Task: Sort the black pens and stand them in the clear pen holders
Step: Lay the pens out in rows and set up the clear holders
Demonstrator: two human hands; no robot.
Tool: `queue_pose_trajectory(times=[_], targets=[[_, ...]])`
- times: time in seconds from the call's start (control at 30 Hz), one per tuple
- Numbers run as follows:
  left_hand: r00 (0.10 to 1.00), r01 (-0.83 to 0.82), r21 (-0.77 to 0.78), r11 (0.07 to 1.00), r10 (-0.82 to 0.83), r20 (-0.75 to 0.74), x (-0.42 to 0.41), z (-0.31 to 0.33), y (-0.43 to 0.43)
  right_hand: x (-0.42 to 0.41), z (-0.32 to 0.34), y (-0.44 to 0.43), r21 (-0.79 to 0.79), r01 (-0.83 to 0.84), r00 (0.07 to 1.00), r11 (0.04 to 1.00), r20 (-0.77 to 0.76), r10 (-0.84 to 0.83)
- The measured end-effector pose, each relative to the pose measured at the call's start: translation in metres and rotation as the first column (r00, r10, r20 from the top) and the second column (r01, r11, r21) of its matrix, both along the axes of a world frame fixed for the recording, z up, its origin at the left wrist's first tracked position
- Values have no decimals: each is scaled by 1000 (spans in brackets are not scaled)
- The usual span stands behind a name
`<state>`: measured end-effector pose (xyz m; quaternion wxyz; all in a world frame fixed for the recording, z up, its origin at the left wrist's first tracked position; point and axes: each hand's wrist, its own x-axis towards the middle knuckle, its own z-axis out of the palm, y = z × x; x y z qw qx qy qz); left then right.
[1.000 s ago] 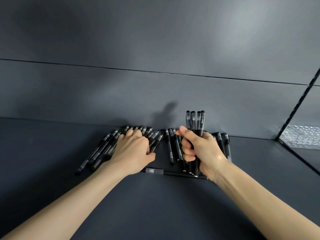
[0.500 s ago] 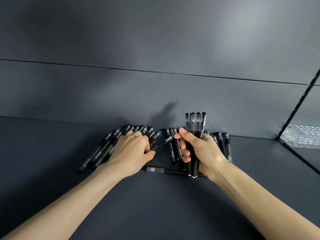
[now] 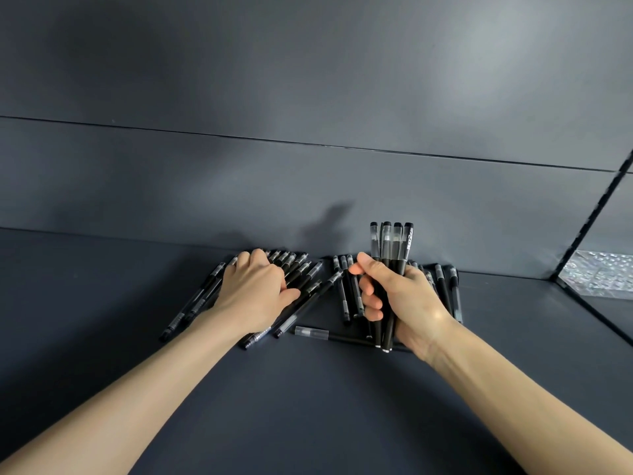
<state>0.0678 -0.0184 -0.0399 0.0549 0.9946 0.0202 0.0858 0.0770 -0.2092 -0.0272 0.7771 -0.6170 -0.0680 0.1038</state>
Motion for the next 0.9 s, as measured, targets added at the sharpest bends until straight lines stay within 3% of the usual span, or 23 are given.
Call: queue_pose_trajectory(times=[0.8, 0.9], targets=[[974, -38, -174, 984, -2, -227, 3, 3, -6, -4, -2, 4, -20, -4, 1000, 1000, 1, 4], [983, -31, -142, 989, 5, -185, 1, 6, -6, -4, -2, 5, -15, 9, 1000, 1000, 4, -9]])
